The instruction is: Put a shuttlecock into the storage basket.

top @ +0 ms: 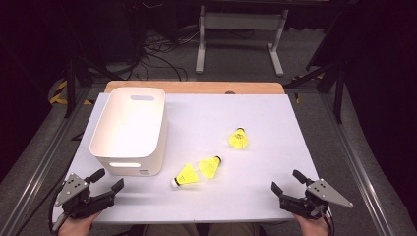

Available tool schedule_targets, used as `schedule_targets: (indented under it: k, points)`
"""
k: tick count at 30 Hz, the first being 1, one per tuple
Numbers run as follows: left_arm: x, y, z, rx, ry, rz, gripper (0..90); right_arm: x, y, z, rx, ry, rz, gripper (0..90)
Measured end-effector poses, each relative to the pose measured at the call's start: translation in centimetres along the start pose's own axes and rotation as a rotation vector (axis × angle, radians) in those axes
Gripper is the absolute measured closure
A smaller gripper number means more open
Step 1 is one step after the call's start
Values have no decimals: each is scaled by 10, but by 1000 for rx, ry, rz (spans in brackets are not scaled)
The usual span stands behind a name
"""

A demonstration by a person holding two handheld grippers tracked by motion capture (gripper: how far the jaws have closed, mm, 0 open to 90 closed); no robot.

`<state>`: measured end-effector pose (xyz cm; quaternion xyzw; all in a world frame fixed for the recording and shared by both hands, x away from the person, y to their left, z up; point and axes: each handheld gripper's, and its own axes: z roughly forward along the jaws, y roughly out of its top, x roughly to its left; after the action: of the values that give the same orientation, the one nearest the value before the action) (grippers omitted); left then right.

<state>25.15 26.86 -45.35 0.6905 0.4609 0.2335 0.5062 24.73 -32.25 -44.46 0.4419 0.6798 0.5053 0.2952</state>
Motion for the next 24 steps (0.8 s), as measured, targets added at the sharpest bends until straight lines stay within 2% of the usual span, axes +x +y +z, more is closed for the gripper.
schedule_targets:
  k: [24]
  points:
    - [0, -1, -2, 0, 8, -7, 227, 0, 0, 3, 20, 9, 5, 110]
